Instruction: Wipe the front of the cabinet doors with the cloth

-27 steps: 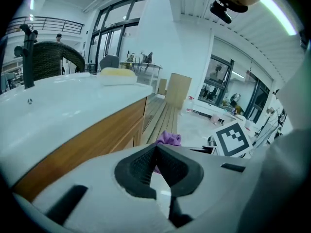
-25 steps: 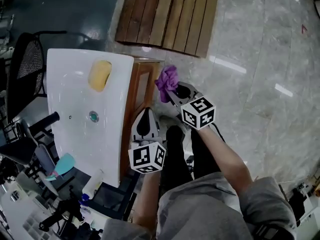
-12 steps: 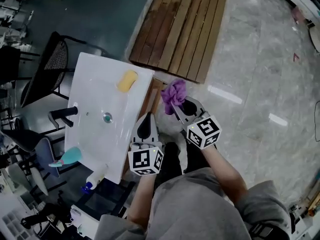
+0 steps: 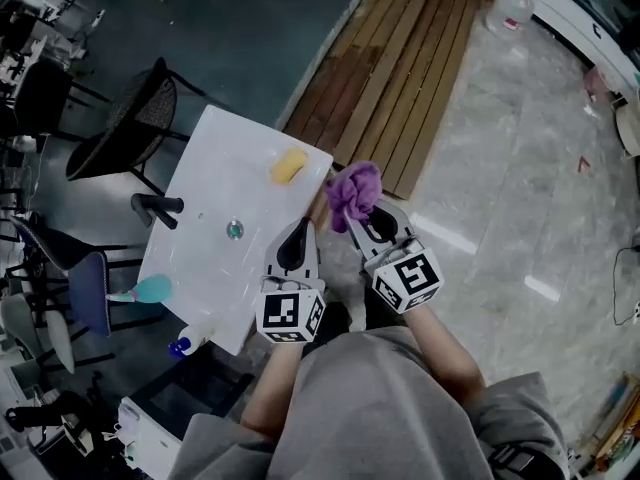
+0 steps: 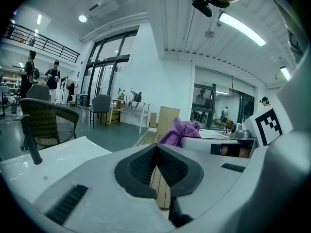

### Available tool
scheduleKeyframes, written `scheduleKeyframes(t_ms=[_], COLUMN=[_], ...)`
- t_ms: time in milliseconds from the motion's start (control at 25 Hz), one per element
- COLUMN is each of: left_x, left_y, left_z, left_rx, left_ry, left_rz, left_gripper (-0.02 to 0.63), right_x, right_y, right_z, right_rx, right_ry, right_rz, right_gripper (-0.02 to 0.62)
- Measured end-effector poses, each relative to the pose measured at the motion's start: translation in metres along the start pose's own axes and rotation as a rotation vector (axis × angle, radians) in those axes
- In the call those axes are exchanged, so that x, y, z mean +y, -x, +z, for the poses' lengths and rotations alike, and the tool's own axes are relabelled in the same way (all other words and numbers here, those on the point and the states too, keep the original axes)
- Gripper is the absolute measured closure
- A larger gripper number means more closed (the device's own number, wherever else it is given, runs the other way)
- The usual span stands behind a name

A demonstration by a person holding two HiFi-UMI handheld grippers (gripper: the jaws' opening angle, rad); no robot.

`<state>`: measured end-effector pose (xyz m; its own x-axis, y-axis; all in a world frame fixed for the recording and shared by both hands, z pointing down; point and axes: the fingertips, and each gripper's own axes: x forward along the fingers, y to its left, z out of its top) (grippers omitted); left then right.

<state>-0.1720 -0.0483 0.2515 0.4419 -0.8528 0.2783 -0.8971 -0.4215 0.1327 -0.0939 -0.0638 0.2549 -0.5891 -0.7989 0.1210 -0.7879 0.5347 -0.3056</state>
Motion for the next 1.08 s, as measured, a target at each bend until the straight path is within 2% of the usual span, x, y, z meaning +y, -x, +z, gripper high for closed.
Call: scheduleKeyframes(t_ms=[200, 600, 840, 1080], left_x=[0.003, 0.010, 0.021, 0.033], left_y=[0.017, 0.047, 0.068, 0.084], left_z=[0.038, 0.084, 0.102, 0.104], left_rx=[-0.073, -0.173, -0.230, -0.239], left_ry=[-0.021, -0.053, -0.061, -0.073], left_rz=[-0.003, 0.008, 0.024, 0.047], left_gripper=[0.598, 0.598, 0.598, 0.598], right_x=[0.034, 0.071, 0.097, 0.113], right_y=[0.003, 0.005, 0.004, 0.001], right_z=[0.034, 0.093, 0.103, 0.094], right_rx=[-0.054, -0.157, -0.171, -0.160], right_ry=[0.129, 0.264, 0.296, 0.279], right_rz=[0.058, 0.100, 0.137, 0.156], right_gripper=[0.517, 0.517, 0.517, 0.517])
